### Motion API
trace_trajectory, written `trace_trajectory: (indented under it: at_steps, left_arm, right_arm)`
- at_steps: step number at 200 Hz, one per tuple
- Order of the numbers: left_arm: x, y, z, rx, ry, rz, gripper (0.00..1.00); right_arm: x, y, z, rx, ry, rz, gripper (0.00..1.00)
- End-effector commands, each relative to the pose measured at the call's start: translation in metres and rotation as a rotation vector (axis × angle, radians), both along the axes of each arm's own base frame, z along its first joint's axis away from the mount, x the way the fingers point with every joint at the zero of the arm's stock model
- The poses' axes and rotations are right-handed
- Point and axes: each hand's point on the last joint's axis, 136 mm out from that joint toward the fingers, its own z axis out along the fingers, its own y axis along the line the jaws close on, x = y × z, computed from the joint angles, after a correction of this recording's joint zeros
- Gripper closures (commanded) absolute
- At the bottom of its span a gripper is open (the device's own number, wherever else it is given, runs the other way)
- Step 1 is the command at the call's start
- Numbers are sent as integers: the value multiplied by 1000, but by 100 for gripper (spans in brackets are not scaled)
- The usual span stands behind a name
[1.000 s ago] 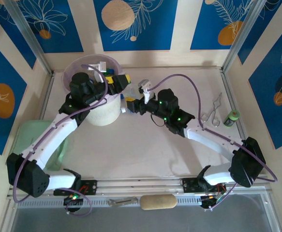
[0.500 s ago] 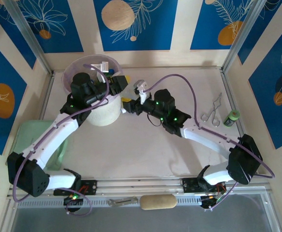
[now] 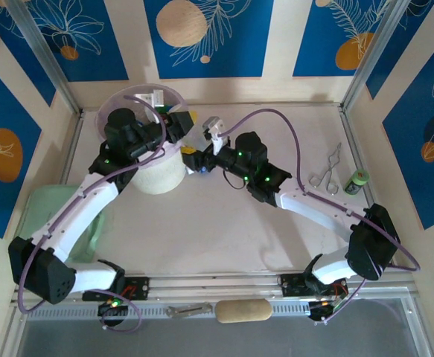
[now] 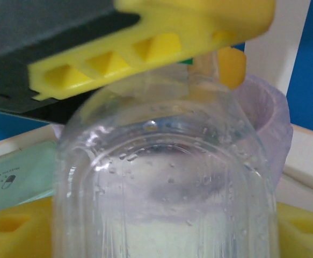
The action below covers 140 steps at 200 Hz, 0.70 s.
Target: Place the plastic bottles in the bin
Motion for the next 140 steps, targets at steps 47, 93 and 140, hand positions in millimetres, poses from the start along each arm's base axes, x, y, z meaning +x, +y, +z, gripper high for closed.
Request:
trace_trajectory:
  at_steps: [47, 93, 140]
  left_arm:
    - [26, 69, 79, 126, -251, 288, 69]
    - [49, 138, 86, 264, -317, 601, 69]
    - [68, 169, 73, 329, -330, 748, 69]
  right_arm:
    - [-15, -21, 39, 101, -57, 3, 9]
    - [-11, -44, 31, 115, 3, -35, 9]
    - [-9, -52, 16, 89, 51, -57, 9]
